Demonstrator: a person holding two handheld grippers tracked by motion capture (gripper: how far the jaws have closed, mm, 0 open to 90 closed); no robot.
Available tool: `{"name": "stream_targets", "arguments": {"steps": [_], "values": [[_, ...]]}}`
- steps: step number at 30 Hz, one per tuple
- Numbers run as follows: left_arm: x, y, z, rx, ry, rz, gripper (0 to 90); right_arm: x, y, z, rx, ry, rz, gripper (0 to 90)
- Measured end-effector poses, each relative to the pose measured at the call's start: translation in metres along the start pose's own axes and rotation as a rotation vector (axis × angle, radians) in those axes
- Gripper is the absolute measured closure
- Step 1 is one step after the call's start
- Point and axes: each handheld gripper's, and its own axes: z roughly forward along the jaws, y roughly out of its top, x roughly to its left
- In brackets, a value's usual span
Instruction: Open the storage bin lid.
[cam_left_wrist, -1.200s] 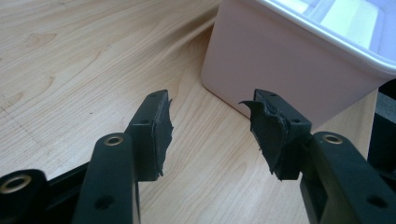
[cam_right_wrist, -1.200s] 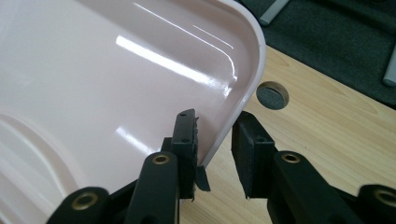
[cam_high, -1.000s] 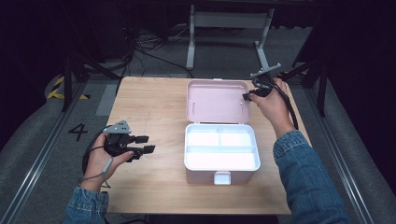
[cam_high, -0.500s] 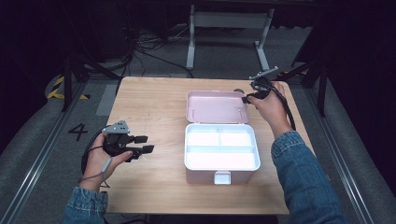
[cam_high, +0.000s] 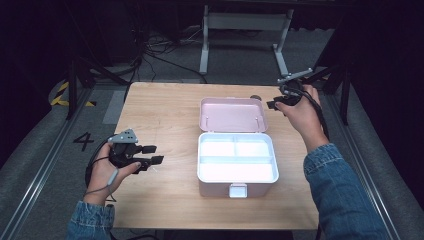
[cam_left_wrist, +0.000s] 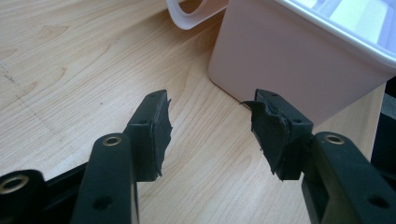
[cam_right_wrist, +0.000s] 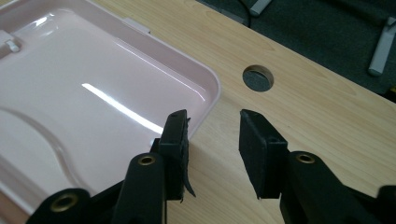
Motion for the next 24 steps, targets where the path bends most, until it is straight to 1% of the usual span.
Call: {"name": "stream_targets", "arguments": {"steps": [1, 2, 3, 6, 7, 9, 11, 12, 13, 15, 16, 17, 19, 21, 22, 23, 24], "values": [[-0.001, 0.0, -0.001, 0.002, 0.007, 0.001, 47.4, 0.0, -0.001, -0.004, -0.003, -0.002, -0.001, 64.1], [-0.002, -0.001, -0.003, 0.0, 0.007, -0.002, 47.3, -0.001, -0.005, -0.015, -0.007, -0.009, -0.008, 63.9], [-0.002, -0.001, -0.003, 0.0, 0.007, -0.002, 47.2, -0.001, -0.005, -0.015, -0.007, -0.009, -0.008, 63.9], [-0.002, -0.002, -0.006, 0.003, 0.012, 0.004, 47.1, -0.002, -0.012, -0.029, -0.013, -0.007, -0.012, 63.4], [-0.001, -0.003, -0.008, 0.0, 0.018, 0.0, 47.0, -0.003, -0.018, -0.037, -0.017, -0.008, -0.015, 63.4], [-0.001, -0.004, -0.01, -0.001, 0.022, -0.008, 46.9, -0.004, -0.024, -0.043, -0.014, -0.01, -0.017, 63.1], [-0.001, -0.004, -0.011, 0.006, 0.027, -0.01, 46.4, -0.006, -0.035, -0.052, -0.004, -0.013, -0.02, 63.1], [-0.001, -0.004, -0.011, 0.006, 0.027, -0.01, 46.4, -0.006, -0.035, -0.052, -0.004, -0.013, -0.02, 63.1], [0.0, -0.005, -0.013, 0.013, 0.035, -0.005, 46.4, -0.007, -0.038, -0.054, 0.002, -0.016, -0.02, 63.1], [0.0, -0.006, -0.015, 0.018, 0.05, -0.004, 46.1, -0.009, -0.05, -0.062, 0.01, -0.02, -0.015, 62.6], [0.0, -0.007, -0.016, 0.02, 0.054, -0.006, 45.8, -0.012, -0.06, -0.067, 0.018, -0.024, -0.009, 62.0], [0.001, -0.008, -0.017, 0.022, 0.053, -0.007, 45.8, -0.012, -0.06, -0.067, 0.018, -0.024, -0.009, 62.0], [0.001, -0.011, -0.02, 0.025, 0.066, -0.021, 45.7, -0.016, -0.073, -0.073, 0.032, -0.028, 0.001, 61.6], [0.002, -0.012, -0.022, 0.031, 0.075, -0.018, 45.7, -0.018, -0.084, -0.077, 0.044, -0.03, 0.01, 61.0], [0.001, -0.014, -0.024, 0.038, 0.087, -0.031, 45.6, -0.021, -0.094, -0.081, 0.054, -0.032, 0.017, 60.3], [0.001, -0.014, -0.024, 0.038, 0.087, -0.031, 45.5, -0.022, -0.099, -0.082, 0.059, -0.032, 0.019, 59.8], [0.001, -0.015, -0.025, 0.039, 0.089, -0.033, 45.5, -0.022, -0.099, -0.082, 0.059, -0.032, 0.019, 59.8]]}}
